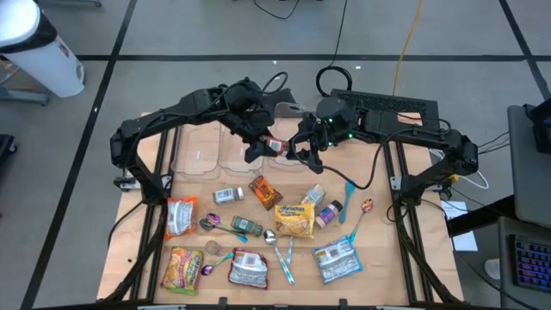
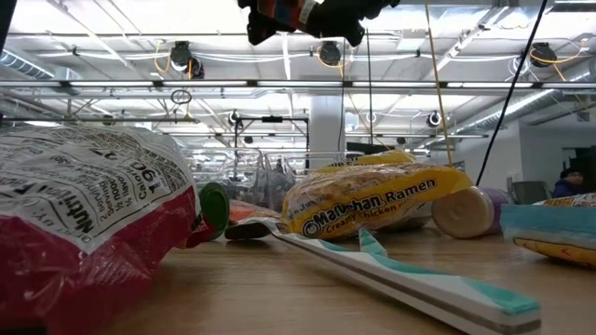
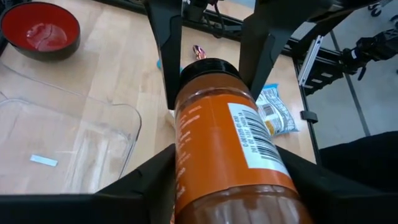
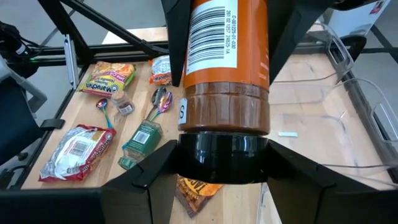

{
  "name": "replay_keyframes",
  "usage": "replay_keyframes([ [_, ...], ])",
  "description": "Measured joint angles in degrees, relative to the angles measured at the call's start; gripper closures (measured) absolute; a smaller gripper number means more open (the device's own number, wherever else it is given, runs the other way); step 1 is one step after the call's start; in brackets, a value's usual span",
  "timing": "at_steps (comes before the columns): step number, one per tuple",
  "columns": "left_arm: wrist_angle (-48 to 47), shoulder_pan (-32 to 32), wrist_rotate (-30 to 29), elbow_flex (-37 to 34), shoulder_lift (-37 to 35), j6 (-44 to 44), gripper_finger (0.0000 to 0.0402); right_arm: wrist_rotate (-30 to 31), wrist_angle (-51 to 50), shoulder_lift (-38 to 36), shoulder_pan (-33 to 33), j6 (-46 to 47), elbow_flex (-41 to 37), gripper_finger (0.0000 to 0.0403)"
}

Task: Pick & Place Food Item
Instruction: Adjust the orange spice bottle in the left transparent bin

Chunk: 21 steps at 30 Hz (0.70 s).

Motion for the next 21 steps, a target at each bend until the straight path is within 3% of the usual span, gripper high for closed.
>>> replay_keyframes([
  [6, 0.1, 0.0, 0.0, 0.0, 0.0, 0.1, 0.0214, 0.0, 0.0, 0.0, 0.0, 0.0, 0.0, 0.0199],
  [12, 0.1, 0.1, 0.0, 0.0, 0.0, 0.2, 0.0202, -0.1, 0.0, 0.0, 0.0, 0.0, 0.0, 0.0198],
  [21, -0.1, 0.5, 0.8, 0.0, 0.0, 0.4, 0.0219, -1.0, 1.1, -2.1, -1.2, 1.3, -0.1, 0.015],
])
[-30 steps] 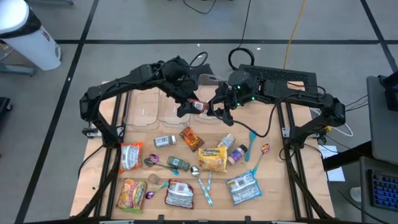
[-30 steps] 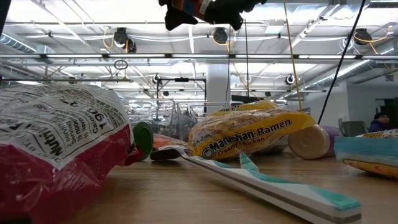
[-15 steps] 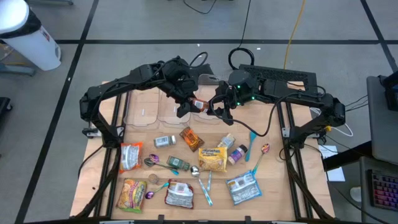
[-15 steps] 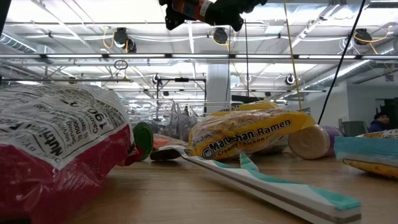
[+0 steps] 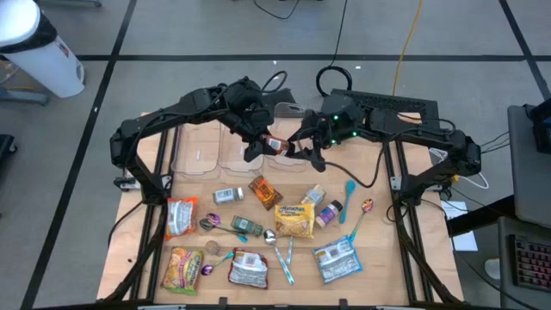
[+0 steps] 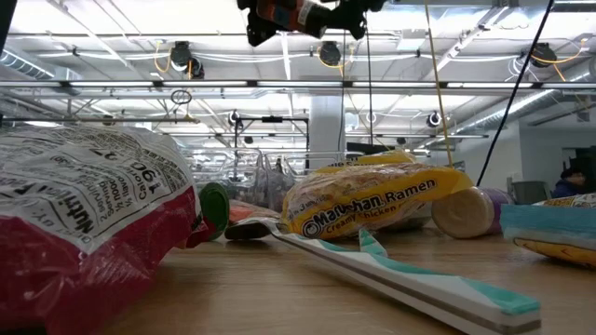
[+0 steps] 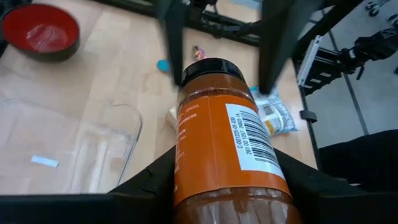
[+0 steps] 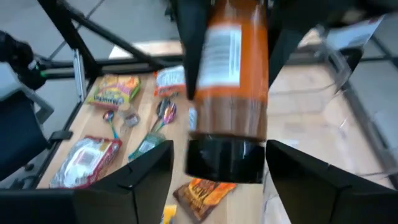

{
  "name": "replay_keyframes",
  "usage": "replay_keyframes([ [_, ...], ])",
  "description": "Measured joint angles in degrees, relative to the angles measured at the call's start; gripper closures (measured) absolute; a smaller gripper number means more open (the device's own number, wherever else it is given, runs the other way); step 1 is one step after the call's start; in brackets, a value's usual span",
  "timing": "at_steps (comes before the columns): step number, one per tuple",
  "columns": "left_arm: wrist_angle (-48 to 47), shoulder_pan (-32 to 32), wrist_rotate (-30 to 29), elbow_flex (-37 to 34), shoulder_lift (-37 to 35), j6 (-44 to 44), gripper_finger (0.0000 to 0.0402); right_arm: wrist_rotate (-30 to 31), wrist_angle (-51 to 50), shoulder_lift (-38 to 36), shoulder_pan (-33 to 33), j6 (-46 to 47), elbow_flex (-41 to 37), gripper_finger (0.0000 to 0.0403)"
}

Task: Pick & Place Food Item
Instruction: Adjust the orange spice bottle in the left transparent bin

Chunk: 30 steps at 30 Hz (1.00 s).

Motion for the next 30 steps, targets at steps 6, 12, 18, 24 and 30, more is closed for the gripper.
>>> replay_keyframes([
  [6, 0.2, 1.3, 1.8, 0.0, 0.0, -0.4, 0.0214, 0.8, 0.0, -3.8, -1.8, -0.3, 0.0, 0.0137],
  [12, 4.8, 3.6, 5.7, -0.1, -2.1, -2.5, 0.0216, 3.9, 2.5, -8.6, -3.1, 0.3, -2.2, 0.0138],
  [18, 16.5, 5.6, 7.7, -0.1, -4.8, -6.3, 0.0222, 4.2, 22.8, -14.0, -3.3, 8.9, -14.9, 0.0138],
  [24, 26.1, 5.6, 9.8, 0.0, -4.6, -9.8, 0.0209, 12.8, 56.5, -16.7, -0.4, 17.8, -31.2, 0.0138],
  [30, 32.6, 4.3, 9.7, 0.0, -2.5, -11.9, 0.0223, 26.5, 73.6, -16.2, 5.3, 14.2, -37.9, 0.0138],
])
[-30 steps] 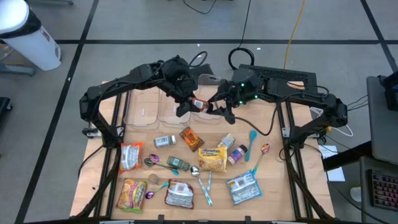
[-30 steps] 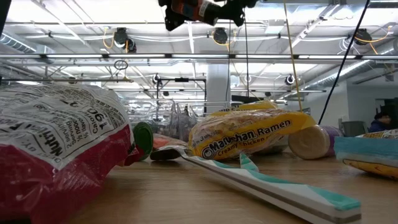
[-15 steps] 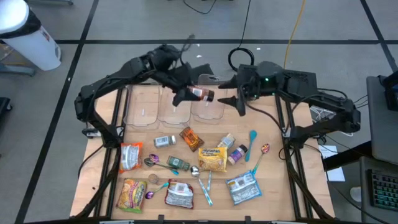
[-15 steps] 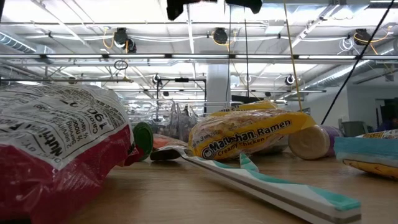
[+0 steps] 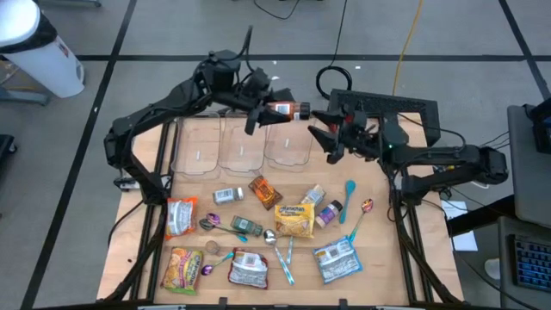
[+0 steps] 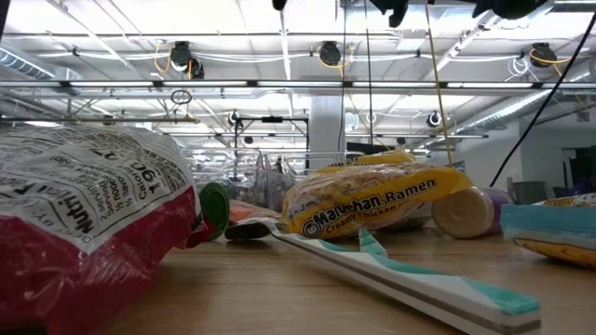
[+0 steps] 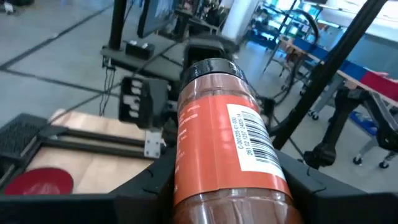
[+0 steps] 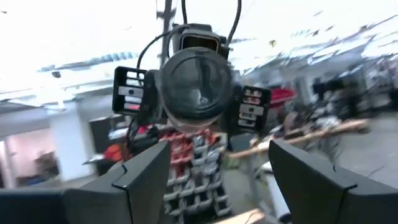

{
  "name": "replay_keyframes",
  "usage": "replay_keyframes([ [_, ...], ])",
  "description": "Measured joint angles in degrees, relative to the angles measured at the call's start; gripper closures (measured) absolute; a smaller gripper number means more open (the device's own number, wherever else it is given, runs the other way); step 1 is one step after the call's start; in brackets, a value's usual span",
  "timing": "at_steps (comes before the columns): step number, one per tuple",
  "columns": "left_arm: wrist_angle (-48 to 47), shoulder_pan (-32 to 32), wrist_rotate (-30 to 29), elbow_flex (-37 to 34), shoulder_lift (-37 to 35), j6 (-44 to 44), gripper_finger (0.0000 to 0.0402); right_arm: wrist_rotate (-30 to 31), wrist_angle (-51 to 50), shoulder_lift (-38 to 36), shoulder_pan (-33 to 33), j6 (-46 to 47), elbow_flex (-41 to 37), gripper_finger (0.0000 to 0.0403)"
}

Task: Pick & Place Food Item
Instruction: Adjust the orange spice bottle in the left transparent bin

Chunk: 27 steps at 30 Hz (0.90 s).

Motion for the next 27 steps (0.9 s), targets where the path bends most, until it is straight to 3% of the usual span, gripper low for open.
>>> replay_keyframes([
  [10, 12.6, -2.0, 3.1, 0.0, 5.1, -6.7, 0.0204, 1.7, 5.8, 1.8, 2.8, -2.4, 0.2, 0.0138],
  [16, 13.8, -2.8, 3.4, 0.0, 5.9, -7.2, 0.0203, 1.7, 10.5, 1.8, 2.7, -2.8, 0.2, 0.0138],
  [27, 15.9, -3.9, 2.5, 0.0, 7.1, -7.1, 0.0202, 1.3, 10.5, 1.8, 2.6, -3.1, 0.2, 0.015],
])
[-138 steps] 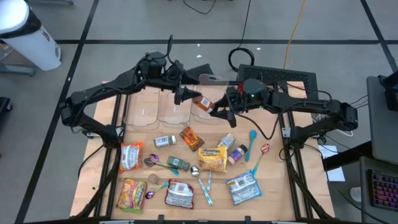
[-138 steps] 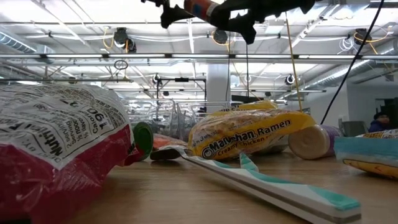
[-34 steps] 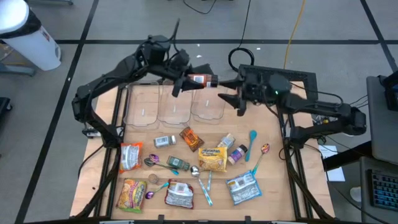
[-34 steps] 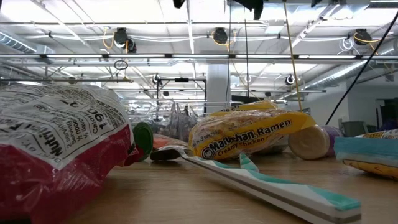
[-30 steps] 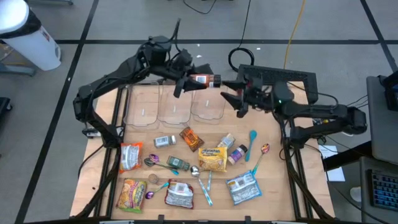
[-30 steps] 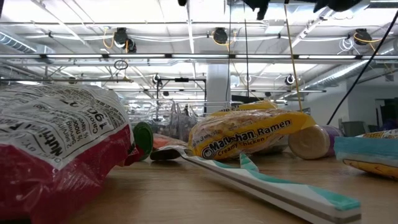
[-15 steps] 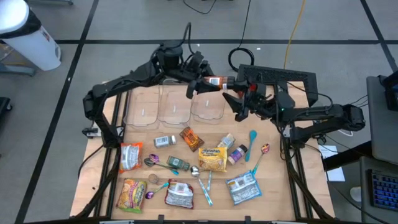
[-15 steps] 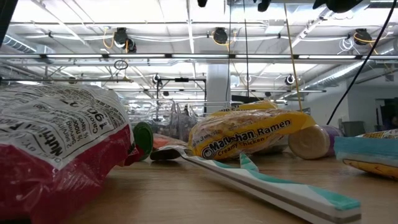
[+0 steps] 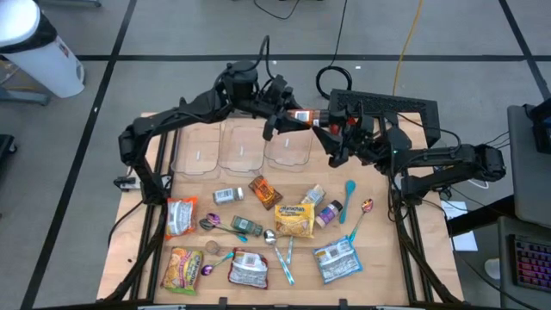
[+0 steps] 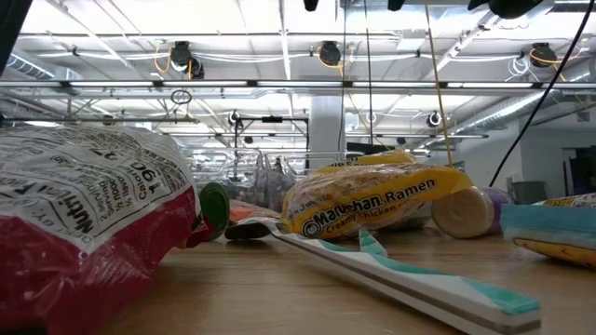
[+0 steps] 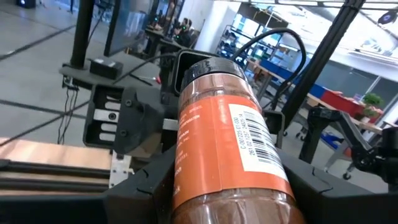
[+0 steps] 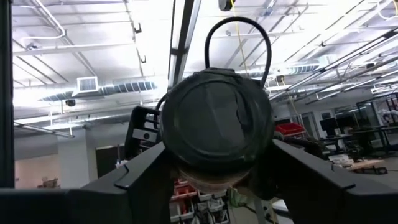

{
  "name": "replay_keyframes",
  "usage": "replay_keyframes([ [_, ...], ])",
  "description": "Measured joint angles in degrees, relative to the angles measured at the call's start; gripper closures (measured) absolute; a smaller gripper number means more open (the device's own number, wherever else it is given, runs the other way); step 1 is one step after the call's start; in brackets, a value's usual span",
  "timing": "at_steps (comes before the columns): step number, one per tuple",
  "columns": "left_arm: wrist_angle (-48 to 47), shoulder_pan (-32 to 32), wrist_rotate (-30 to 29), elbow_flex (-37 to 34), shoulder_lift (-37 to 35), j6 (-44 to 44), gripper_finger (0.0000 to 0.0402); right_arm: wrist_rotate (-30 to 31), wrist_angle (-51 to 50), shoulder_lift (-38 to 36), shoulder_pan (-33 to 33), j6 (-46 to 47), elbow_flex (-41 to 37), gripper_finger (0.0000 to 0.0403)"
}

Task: Pick & Place Food Item
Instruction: Adjust the orange spice bottle in the left transparent bin

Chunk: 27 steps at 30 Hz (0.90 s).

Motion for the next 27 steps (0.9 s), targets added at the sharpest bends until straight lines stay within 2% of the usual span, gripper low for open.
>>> replay_keyframes([
  [9, 0.5, -1.0, 0.2, 0.1, 1.0, -0.3, 0.0202, -2.2, 0.4, 0.0, 0.0, -1.0, 0.0, 0.0221],
  [22, -0.3, -1.0, 0.3, 0.1, 1.1, 0.7, 0.0201, -2.7, 0.1, 0.0, 0.0, -1.0, 0.0, 0.0227],
  [27, -1.0, -0.7, 0.1, 0.1, 1.2, 0.2, 0.0177, -1.4, -1.2, -0.6, -0.2, -1.5, 0.0, 0.0228],
])
